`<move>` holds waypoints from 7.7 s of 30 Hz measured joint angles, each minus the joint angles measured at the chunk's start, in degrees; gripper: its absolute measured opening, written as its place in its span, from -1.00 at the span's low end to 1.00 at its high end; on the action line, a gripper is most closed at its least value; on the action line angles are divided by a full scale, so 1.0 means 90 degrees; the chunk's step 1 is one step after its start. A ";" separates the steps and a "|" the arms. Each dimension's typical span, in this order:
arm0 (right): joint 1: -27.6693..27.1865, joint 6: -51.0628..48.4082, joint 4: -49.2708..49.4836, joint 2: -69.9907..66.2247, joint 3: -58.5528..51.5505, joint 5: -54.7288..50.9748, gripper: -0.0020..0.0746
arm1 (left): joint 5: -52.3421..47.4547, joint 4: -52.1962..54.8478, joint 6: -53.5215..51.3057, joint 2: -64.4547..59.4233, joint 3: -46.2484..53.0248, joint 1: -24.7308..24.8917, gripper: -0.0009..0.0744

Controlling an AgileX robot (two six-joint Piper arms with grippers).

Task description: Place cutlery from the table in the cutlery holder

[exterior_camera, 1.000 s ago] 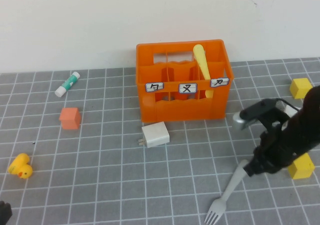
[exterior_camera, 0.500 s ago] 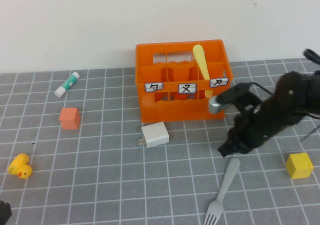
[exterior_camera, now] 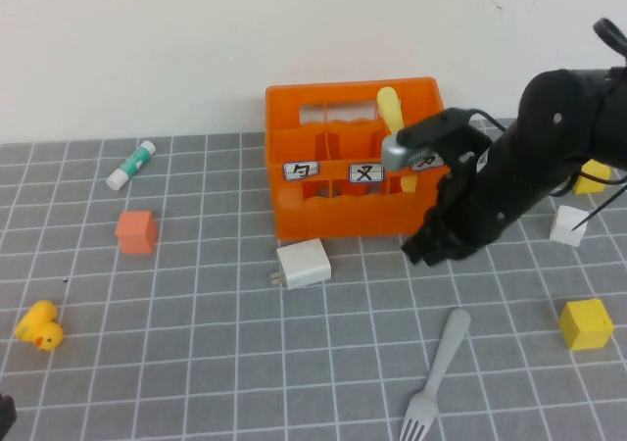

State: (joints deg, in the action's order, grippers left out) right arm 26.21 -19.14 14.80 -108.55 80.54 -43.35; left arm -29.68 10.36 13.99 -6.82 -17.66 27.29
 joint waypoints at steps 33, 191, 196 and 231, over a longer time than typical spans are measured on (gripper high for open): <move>0.1251 0.7035 -0.2376 0.0207 -0.0752 -0.0265 -0.18 | -0.0140 0.0108 0.0129 0.0438 0.0000 0.0000 -0.98; 0.1241 0.0702 -0.1141 -0.0359 0.1432 0.5040 -0.95 | 0.0006 0.0490 0.0153 0.0438 0.0000 0.0000 -0.98; 0.1241 0.0702 -0.1152 -0.0359 0.1432 0.4903 -0.95 | 0.0006 0.0517 0.0153 0.0438 0.0000 0.0000 -0.98; 0.1241 -0.1319 -0.2266 0.5052 -0.0367 -0.0012 -0.95 | 0.0038 0.0495 0.0144 0.0438 0.0000 0.0000 -0.98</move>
State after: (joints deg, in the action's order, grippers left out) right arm 37.38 -31.02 -5.59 -63.08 77.24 -43.46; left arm -29.33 14.82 15.28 -2.87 -17.66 27.29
